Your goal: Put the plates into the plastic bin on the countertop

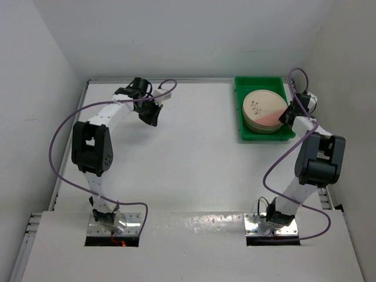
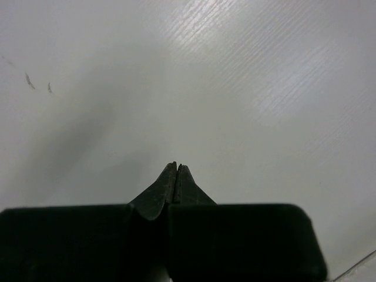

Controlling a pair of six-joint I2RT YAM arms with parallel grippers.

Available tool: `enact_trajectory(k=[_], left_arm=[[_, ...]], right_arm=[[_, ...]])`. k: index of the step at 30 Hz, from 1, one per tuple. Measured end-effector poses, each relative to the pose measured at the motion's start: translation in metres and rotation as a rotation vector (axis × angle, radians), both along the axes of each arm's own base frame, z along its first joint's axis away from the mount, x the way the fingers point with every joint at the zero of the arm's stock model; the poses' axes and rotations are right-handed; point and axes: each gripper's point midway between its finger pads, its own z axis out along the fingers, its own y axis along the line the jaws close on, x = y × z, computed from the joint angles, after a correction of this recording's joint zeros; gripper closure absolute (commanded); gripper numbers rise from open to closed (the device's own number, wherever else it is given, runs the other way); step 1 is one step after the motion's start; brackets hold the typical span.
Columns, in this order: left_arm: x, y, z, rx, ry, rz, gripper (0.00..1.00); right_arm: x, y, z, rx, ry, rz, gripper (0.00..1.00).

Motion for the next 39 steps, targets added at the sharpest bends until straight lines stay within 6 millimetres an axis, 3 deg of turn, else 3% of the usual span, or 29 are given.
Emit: enact_trajectory(k=[7, 10, 13, 14, 16, 20, 25, 31, 37, 39], left_arm=[[-0.001, 0.001, -0.007, 0.005, 0.019, 0.002, 0.98], [0.0, 0.003, -0.007, 0.004, 0.019, 0.005, 0.97], [0.001, 0.006, -0.007, 0.003, 0.019, 0.013, 0.97], [0.001, 0.007, -0.007, 0.003, 0.019, 0.016, 0.96], [0.002, 0.009, -0.007, 0.003, 0.019, 0.023, 0.96], [0.003, 0.013, -0.006, 0.003, 0.02, 0.038, 0.96], [-0.004, 0.017, -0.012, 0.014, 0.029, 0.048, 0.96], [-0.053, 0.034, -0.037, 0.067, 0.088, 0.069, 0.96], [-0.104, 0.055, -0.063, 0.162, 0.1, 0.075, 0.96], [-0.111, 0.057, -0.068, 0.179, 0.097, 0.064, 0.96]], right_arm=[[-0.009, 0.003, 0.003, 0.012, 0.008, -0.013, 0.76], [-0.021, 0.004, 0.011, 0.004, 0.006, -0.022, 0.56], [-0.037, 0.006, 0.031, -0.019, -0.023, -0.026, 0.3], [-0.043, 0.007, 0.04, -0.026, -0.041, -0.029, 0.15], [-0.057, 0.01, 0.057, -0.039, -0.084, -0.029, 0.05], [-0.094, 0.025, 0.077, -0.042, -0.153, -0.016, 0.01], [-0.147, 0.057, 0.048, 0.054, -0.146, 0.013, 0.01], [-0.206, 0.096, -0.009, 0.187, -0.079, 0.044, 0.01], [-0.227, 0.116, -0.026, 0.256, -0.08, 0.076, 0.01], [-0.229, 0.119, -0.029, 0.27, -0.081, 0.086, 0.01]])
